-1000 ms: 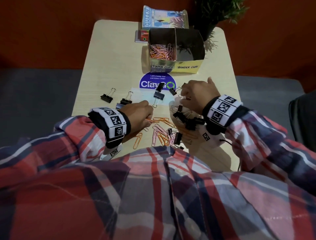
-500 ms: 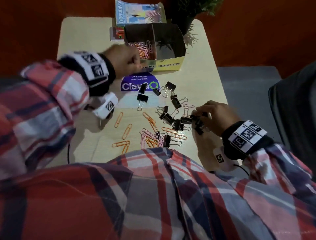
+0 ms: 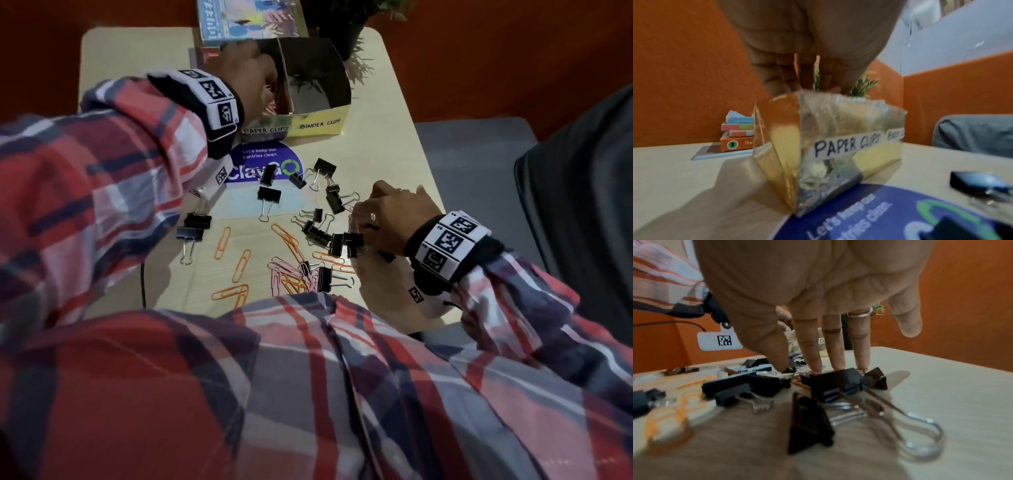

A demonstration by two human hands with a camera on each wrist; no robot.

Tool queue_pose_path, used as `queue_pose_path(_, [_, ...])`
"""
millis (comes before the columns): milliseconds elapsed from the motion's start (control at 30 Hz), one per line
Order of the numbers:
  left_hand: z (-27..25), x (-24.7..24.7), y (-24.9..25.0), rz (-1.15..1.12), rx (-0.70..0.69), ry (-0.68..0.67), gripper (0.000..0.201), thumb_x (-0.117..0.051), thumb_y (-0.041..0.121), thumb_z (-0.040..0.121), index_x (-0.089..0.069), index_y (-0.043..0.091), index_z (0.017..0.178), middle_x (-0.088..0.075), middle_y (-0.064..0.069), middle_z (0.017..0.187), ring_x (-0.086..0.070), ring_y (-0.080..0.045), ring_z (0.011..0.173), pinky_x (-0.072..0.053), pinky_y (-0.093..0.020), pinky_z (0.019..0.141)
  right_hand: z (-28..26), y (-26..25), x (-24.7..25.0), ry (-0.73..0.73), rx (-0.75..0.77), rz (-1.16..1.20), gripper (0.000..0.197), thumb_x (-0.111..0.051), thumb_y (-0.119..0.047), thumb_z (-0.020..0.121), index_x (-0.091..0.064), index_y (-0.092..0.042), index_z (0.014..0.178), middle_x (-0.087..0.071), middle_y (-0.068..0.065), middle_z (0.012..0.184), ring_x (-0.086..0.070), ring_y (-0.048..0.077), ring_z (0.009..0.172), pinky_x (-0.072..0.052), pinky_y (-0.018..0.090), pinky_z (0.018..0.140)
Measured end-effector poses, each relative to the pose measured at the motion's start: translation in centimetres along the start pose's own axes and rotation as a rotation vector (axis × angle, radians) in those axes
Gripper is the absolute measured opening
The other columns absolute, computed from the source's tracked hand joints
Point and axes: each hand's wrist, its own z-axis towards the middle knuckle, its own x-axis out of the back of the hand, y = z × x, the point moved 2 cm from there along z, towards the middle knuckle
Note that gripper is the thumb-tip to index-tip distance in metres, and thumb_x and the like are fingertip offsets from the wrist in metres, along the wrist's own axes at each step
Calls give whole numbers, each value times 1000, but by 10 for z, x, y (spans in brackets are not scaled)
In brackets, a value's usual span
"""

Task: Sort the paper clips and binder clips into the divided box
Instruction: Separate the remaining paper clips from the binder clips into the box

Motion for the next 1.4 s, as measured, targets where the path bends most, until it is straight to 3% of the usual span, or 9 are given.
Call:
queue_pose_path(333, [-105, 8, -9, -166, 38, -75, 25, -57, 25, 90, -58, 20, 115, -50, -6, 122, -49, -25, 109, -41, -39, 88, 1, -3, -4, 64, 21, -9, 26, -45, -41, 93, -67, -34, 105, -53, -6, 100, -61, 21, 104, -8, 60, 111])
queue_pose_path(600, [-213, -9, -4, 42, 58, -635, 81, -73, 65, 61, -42, 28, 126, -41, 3, 122, -51, -18, 97, -45, -29, 77, 6, 1, -18, 112, 2, -97, 21, -48, -40, 91, -64, -28, 93, -45, -9, 86, -59, 23, 101, -6, 67, 109])
queue_pose_path(700, [-230, -22, 5, -35, 76, -625, 75, -74, 49, 72, -38, 27, 133, -38, 4, 125, -51, -19, 101, -43, -28, 79, 15, -4, -20, 125, 1, -119, 49, -31, -56, 93, -55, -24, 63, -46, -10, 72, -60, 22, 86, -8, 74, 104])
queue_pose_path(867, [-223, -33, 22, -156, 63, -397, 27, -61, 19, 88, -55, 26, 113, -48, 6, 106, -55, -19, 93, -44, -29, 78, 11, -13, -6, 108, 43, -253, 23, -51, -38, 90, -67, -22, 88, -61, -2, 92, -60, 25, 98, 2, 76, 103])
queue_pose_path(967, [-214, -35, 35, -170, 51, -390, 27, -59, 31, 88, -52, 28, 113, -49, 7, 107, -51, -15, 92, -42, -29, 76, 14, -18, -5, 114, 85, -378, 23, -51, -37, 88, -66, -20, 86, -64, -2, 87, -61, 24, 92, 2, 78, 100])
queue_pose_path(1033, [-212, -37, 48, -128, 40, -448, 54, -61, 53, 81, -43, 27, 125, -47, 4, 119, -46, -15, 99, -44, -32, 82, 14, -21, -4, 142, 104, -444, 24, -48, -35, 91, -64, -19, 83, -64, -2, 81, -60, 24, 88, 2, 77, 102])
queue_pose_path(1167, [-216, -40, 68, 76, 31, -498, 96, -68, 69, 62, -32, 19, 135, -37, -1, 130, -38, -24, 116, -44, -36, 90, 16, -24, 1, 145, 122, -484, 25, -49, -37, 91, -62, -17, 85, -63, 0, 78, -62, 25, 87, -4, 71, 108])
queue_pose_path(1300, [-216, -41, 70, -70, 44, -431, 61, -68, 45, 80, -41, 21, 128, -40, 0, 126, -42, -24, 111, -40, -32, 84, 20, -28, 11, 119, 152, -463, 32, -52, -41, 89, -64, -13, 98, -68, 7, 97, -64, 27, 94, -42, 40, 91])
queue_pose_path(1400, [-211, -40, 71, -156, 12, -367, 33, -65, 24, 87, -49, 22, 116, -45, 0, 116, -48, -23, 100, -45, -33, 80, 27, -31, 18, 139, 154, -436, 21, -56, -26, 88, -65, -13, 101, -68, 10, 100, -64, 30, 91, -42, 31, 69])
